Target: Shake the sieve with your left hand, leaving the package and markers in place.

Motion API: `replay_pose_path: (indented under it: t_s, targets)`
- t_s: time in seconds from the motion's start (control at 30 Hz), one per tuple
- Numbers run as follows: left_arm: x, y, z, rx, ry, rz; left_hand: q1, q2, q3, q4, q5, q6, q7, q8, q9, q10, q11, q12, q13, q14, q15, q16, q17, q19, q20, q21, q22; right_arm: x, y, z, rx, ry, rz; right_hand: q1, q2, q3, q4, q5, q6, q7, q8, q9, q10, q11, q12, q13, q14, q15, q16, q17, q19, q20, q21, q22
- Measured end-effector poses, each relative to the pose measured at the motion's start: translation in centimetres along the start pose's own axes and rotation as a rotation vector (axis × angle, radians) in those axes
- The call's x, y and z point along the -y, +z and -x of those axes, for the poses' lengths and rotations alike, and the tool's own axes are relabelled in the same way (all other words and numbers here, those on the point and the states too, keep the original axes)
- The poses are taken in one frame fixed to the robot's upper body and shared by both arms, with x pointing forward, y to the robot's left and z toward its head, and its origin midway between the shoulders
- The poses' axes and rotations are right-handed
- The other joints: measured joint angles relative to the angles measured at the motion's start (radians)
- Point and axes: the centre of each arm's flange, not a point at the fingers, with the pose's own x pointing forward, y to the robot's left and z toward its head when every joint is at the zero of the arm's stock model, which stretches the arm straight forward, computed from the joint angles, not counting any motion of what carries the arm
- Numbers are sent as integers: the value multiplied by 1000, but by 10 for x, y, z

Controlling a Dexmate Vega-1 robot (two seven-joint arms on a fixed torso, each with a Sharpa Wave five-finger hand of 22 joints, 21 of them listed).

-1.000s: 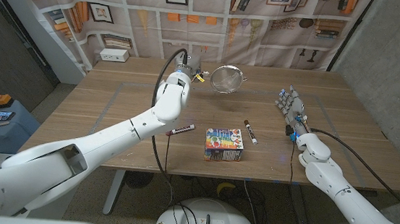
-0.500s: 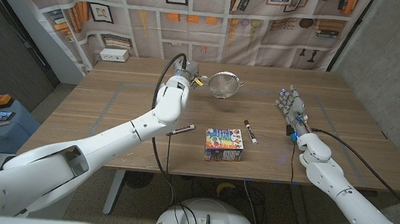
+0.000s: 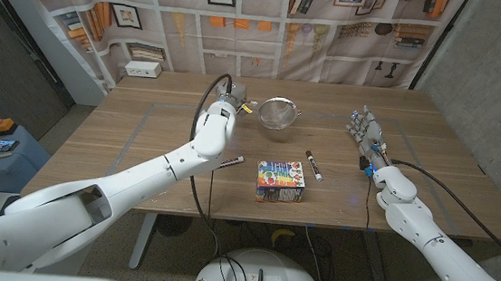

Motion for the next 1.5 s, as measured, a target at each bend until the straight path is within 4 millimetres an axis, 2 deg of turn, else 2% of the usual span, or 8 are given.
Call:
replay_pose_path:
  t_s: [0.33,0.8,0.87,1.5]
  targets:
    - [13,1,-1,2,-22,4,0,0,-2,-1,0,0,0,-4,0,0,0,0,0,0,0,0,0,0,0,0,0,-1,-1,0,-2,3,2,0,0,0,0,0,0,0,0,0,0,0,0,0,0,0,0,-5,0,0,0,0]
    - [21,5,-3,7,-31,15,0,0,-8,0,-1,0,0,0,0,0,0,0,-1,0,0,0,0,0,0,0,0,-2,-2,-1,-4,8,1,0,0,0,0,0,0,0,0,0,0,0,0,0,0,0,0,-5,0,0,0,0]
    - [22,5,-4,6,-32,16,0,0,-8,0,-1,0,0,0,0,0,0,0,-1,2,2,0,0,0,0,0,0,-2,-2,-1,-4,8,0,-12,-12,0,0,0,0,0,0,0,0,0,0,0,0,0,0,-5,0,0,0,0]
    - [40,2,-6,-4,-23,57,0,0,-8,0,1,0,0,0,-4,0,0,-2,0,13,2,0,0,4,4,0,0,-2,-5,-1,-17,7,-8,-23,-1,0,0,0,0,0,0,0,0,0,0,0,0,0,0,-5,0,0,0,0]
